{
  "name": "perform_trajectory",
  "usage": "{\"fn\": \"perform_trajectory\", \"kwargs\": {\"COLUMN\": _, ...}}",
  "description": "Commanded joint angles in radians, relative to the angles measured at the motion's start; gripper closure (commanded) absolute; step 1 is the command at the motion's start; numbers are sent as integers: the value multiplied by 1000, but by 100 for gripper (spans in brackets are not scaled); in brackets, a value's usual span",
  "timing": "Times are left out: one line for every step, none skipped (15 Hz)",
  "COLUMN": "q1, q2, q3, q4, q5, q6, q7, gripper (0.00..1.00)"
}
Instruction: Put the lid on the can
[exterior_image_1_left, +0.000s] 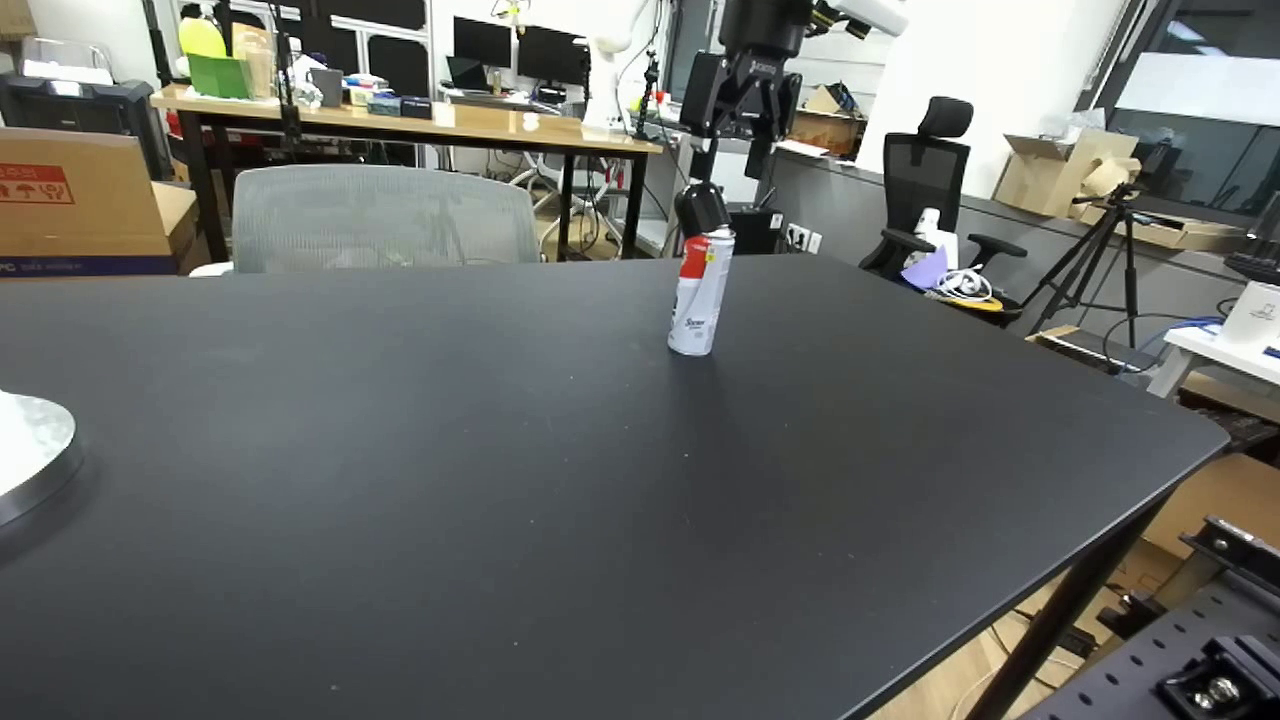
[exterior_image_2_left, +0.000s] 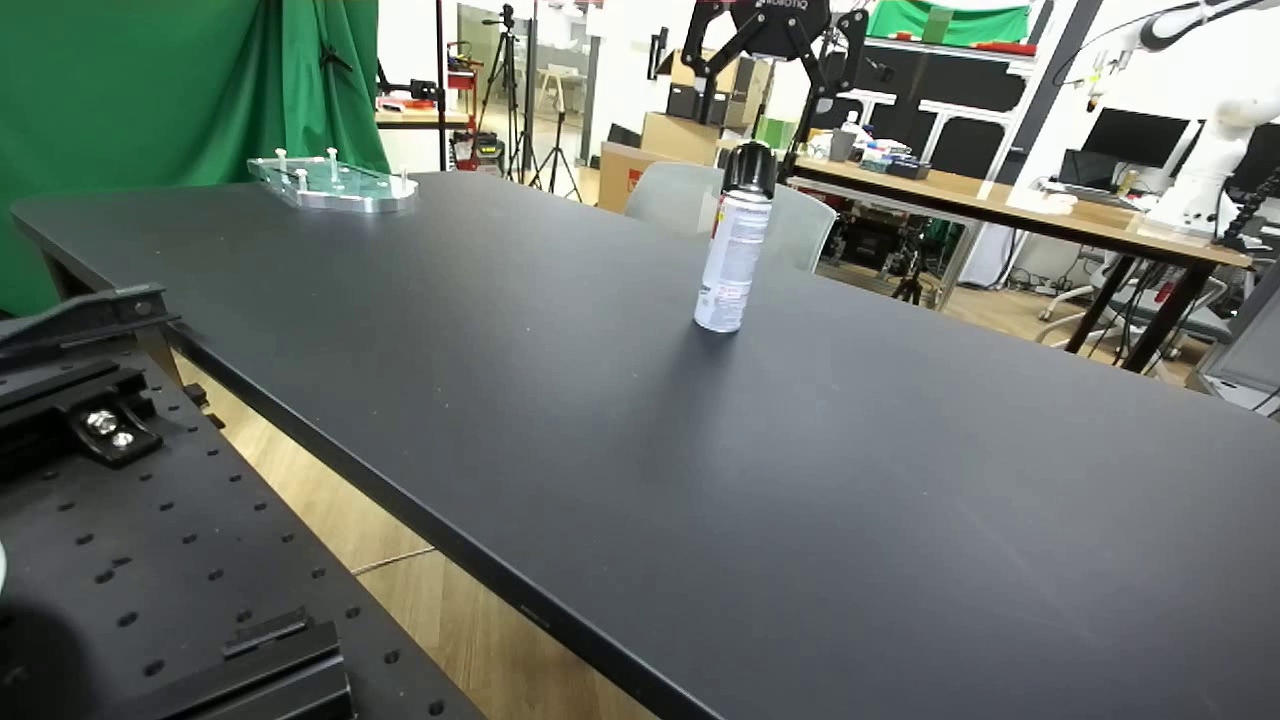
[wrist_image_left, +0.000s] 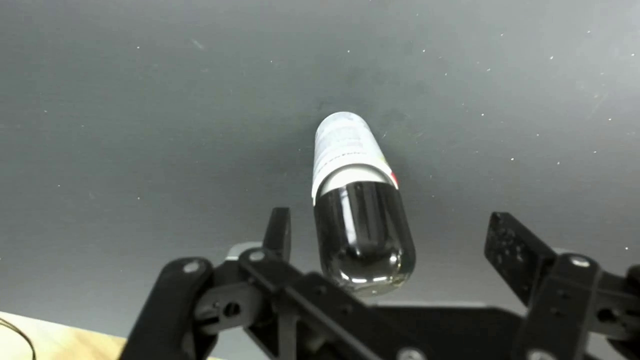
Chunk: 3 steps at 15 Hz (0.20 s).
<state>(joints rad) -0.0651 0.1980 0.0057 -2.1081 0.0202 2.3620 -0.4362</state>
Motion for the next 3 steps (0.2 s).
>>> {"fn": "perform_trajectory", "kwargs": {"q1": -4, "q2": -74, "q3": 3, "q4": -62, "q5": 12, "q6": 24, "q7": 4, "gripper": 0}}
{"fn": "perform_trajectory", "kwargs": {"q1": -4, "q2": -82, "q3": 2, "q4": -68, "q5": 15, "q6": 25, "q7": -4, "gripper": 0}}
{"fn": "perform_trajectory", "kwargs": {"q1": -2, "q2": -90, "q3": 0, "q4": -74, "q5": 13, "q6": 24, "q7": 3, "gripper": 0}}
